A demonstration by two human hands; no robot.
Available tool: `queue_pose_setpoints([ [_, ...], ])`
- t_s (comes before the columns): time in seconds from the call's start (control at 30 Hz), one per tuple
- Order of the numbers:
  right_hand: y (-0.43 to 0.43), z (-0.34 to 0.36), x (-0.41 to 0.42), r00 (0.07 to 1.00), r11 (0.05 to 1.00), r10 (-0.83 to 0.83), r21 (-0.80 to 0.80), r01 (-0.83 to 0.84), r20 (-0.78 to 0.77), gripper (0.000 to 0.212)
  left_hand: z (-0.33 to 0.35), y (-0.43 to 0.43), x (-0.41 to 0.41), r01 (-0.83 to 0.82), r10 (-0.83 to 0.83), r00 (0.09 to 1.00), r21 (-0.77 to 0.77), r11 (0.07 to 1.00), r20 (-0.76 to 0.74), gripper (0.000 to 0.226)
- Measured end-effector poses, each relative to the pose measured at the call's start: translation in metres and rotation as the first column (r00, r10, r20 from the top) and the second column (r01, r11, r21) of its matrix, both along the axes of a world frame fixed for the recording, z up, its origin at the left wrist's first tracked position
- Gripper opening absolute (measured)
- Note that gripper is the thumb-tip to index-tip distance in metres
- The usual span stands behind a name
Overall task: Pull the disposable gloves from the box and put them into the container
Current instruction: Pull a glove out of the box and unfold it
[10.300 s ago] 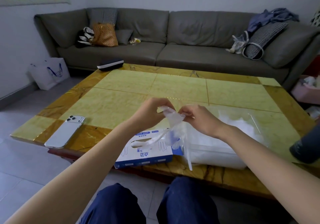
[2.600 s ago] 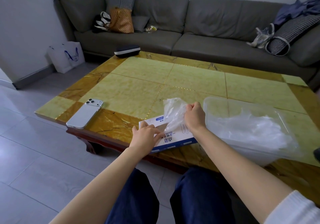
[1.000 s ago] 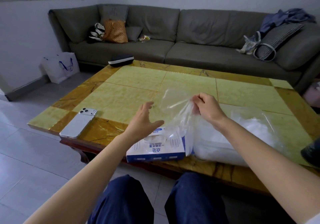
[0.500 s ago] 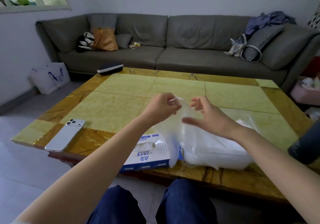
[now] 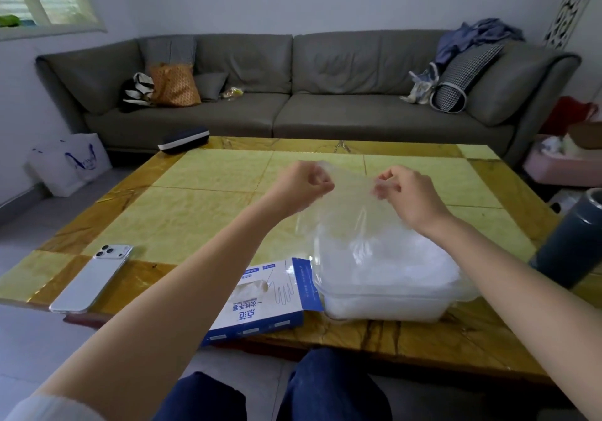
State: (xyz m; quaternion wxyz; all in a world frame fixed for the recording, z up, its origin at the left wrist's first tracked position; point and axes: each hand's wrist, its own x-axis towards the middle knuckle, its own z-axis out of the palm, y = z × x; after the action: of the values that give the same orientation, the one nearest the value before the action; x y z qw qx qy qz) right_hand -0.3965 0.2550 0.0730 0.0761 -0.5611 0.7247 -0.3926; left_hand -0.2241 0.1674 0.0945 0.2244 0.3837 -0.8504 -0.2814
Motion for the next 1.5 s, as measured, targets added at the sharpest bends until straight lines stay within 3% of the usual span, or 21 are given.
queue_pose_setpoints([
  [0.1, -0.001, 0.014, -0.014, 0.987, 0.967, -0.139, -0.226, 0.116, -0.087, 0.007, 0.008, 0.002, -0.017, -0.054, 0.052, 0.986, -0.009, 0.999, -0.156, 0.023],
  [0.2, 0.007, 0.023, -0.020, 0.973, 0.872, -0.189, -0.478, 0.103, -0.134, 0.014, 0.015, 0.008, -0.027, -0.080, 0.036, 0.941, -0.119, 0.990, -0.335, 0.019],
  [0.3, 0.024, 0.014, -0.021, 0.953, 0.840, -0.181, -0.542, 0.022, -0.241, 0.017, 0.005, 0.015, -0.022, 0.009, -0.087, 0.937, -0.228, 0.974, -0.338, 0.015],
  [0.37, 0.036, -0.008, -0.023, 0.923, 0.901, -0.105, -0.428, -0.069, -0.370, 0.017, -0.016, 0.014, -0.015, 0.069, -0.131, 0.965, -0.261, 0.963, -0.228, 0.018],
  [0.43, 0.046, -0.032, -0.024, 0.892, 0.967, 0.059, -0.195, -0.162, -0.448, 0.023, -0.037, 0.011, -0.009, 0.121, -0.140, 0.990, -0.315, 0.941, -0.036, 0.018],
  [0.5, 0.052, -0.050, -0.022, 0.899, 0.976, 0.219, 0.086, -0.201, -0.380, 0.028, -0.054, 0.010, -0.007, 0.231, -0.158, 0.964, -0.375, 0.898, 0.215, 0.024],
  [0.6, 0.049, -0.067, -0.022, 0.938, 0.883, 0.300, 0.424, -0.203, -0.176, 0.030, -0.072, 0.013, -0.011, 0.388, -0.209, 0.837, -0.279, 0.878, 0.506, 0.042],
  [0.7, 0.042, -0.065, -0.024, 0.919, 0.735, 0.394, 0.604, -0.307, -0.013, 0.021, -0.078, 0.015, -0.019, 0.417, -0.206, 0.711, -0.167, 0.894, 0.673, 0.055],
  [0.77, 0.038, -0.060, -0.026, 0.918, 0.706, 0.383, 0.609, -0.360, 0.099, 0.019, -0.073, 0.018, -0.024, 0.389, -0.156, 0.735, -0.222, 0.894, 0.660, 0.050],
  [0.83, 0.034, -0.057, -0.028, 0.939, 0.806, 0.287, 0.483, -0.342, 0.187, 0.015, -0.068, 0.022, -0.030, 0.329, -0.094, 0.815, -0.321, 0.888, 0.572, 0.037],
  [0.93, 0.026, -0.065, -0.031, 0.974, 0.899, 0.228, 0.381, -0.215, 0.010, 0.014, -0.074, 0.026, -0.042, 0.307, -0.106, 0.835, -0.298, 0.904, 0.539, 0.029],
  [1.03, 0.020, -0.081, -0.035, 0.932, 0.800, 0.324, 0.573, -0.179, -0.161, 0.033, -0.094, 0.028, -0.053, 0.374, -0.201, 0.636, -0.070, 0.925, 0.745, 0.035],
  [1.1, 0.017, -0.090, -0.040, 0.904, 0.716, 0.377, 0.682, -0.148, -0.200, 0.039, -0.105, 0.028, -0.059, 0.389, -0.234, 0.493, 0.028, 0.921, 0.838, 0.049],
  [1.13, 0.016, -0.093, -0.042, 0.898, 0.689, 0.391, 0.711, -0.139, -0.204, 0.041, -0.109, 0.028, -0.063, 0.379, -0.251, 0.463, 0.066, 0.923, 0.850, 0.054],
  [1.27, 0.011, -0.097, -0.048, 0.890, 0.613, 0.416, 0.781, -0.123, -0.186, 0.040, -0.116, 0.026, -0.072, 0.303, -0.311, 0.445, 0.185, 0.935, 0.840, 0.062],
  [1.5, 0.003, -0.099, -0.045, 0.862, 0.512, 0.450, 0.858, -0.035, -0.233, 0.047, -0.120, 0.024, -0.070, 0.292, -0.340, 0.434, 0.227, 0.929, 0.835, 0.062],
])
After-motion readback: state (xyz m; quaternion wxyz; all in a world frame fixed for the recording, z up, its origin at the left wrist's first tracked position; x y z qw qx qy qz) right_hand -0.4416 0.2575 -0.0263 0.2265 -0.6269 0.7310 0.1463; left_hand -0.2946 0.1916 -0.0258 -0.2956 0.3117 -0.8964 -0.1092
